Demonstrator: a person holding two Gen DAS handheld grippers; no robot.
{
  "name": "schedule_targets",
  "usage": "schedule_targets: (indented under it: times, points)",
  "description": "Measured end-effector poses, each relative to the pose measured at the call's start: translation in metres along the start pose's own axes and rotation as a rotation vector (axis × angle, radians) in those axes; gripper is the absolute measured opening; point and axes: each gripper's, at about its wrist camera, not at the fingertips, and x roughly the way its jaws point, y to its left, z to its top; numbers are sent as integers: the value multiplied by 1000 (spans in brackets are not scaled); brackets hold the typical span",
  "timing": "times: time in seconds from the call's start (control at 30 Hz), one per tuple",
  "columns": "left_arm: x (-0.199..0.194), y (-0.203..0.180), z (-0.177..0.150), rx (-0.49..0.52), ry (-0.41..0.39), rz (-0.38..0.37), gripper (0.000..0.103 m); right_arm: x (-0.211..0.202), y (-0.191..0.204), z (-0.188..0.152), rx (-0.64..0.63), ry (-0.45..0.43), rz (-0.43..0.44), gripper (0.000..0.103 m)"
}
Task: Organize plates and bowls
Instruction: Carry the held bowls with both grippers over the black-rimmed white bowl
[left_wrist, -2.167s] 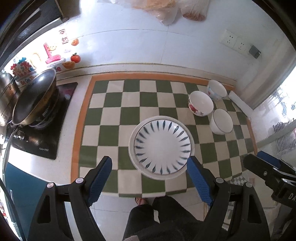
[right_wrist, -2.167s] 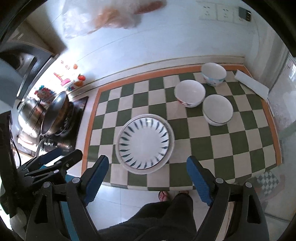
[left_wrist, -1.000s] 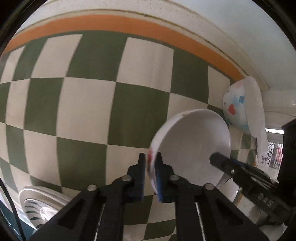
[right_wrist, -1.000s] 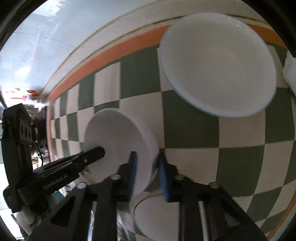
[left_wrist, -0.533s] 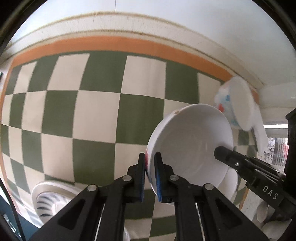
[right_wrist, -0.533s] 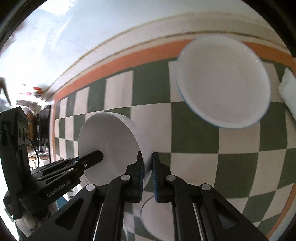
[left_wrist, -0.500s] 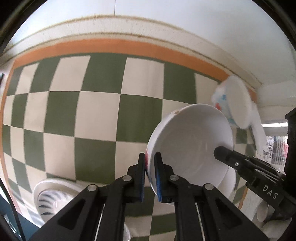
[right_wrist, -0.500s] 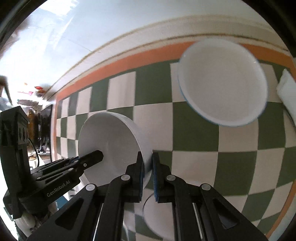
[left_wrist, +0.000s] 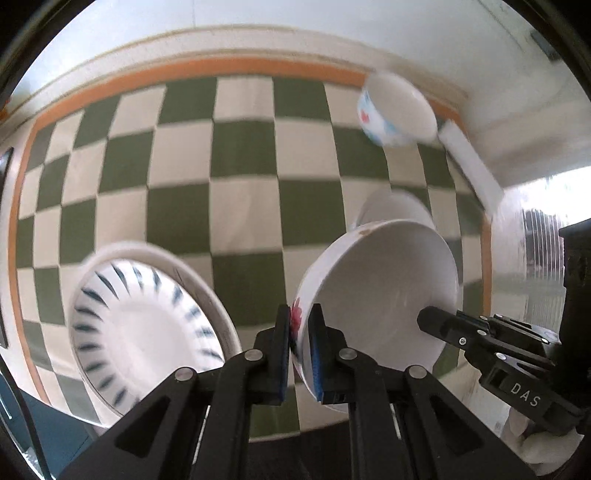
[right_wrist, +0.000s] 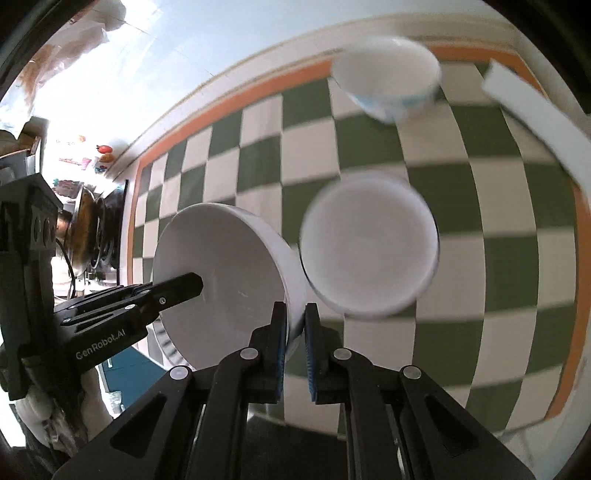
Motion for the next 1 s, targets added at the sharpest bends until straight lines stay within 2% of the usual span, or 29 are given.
schedule_targets:
  times: [0.23,0.47,1.0]
  points:
    - [47,-8,-30,28,111,6,8,31,-31,-40,70,55,-20,11]
    - [90,-17,-33,47,182,26,8,62,-57,-45,126,87,-42,11]
    - [105,-29,-12,46,166,40,8,61,-64,-31,133,80,-64,11]
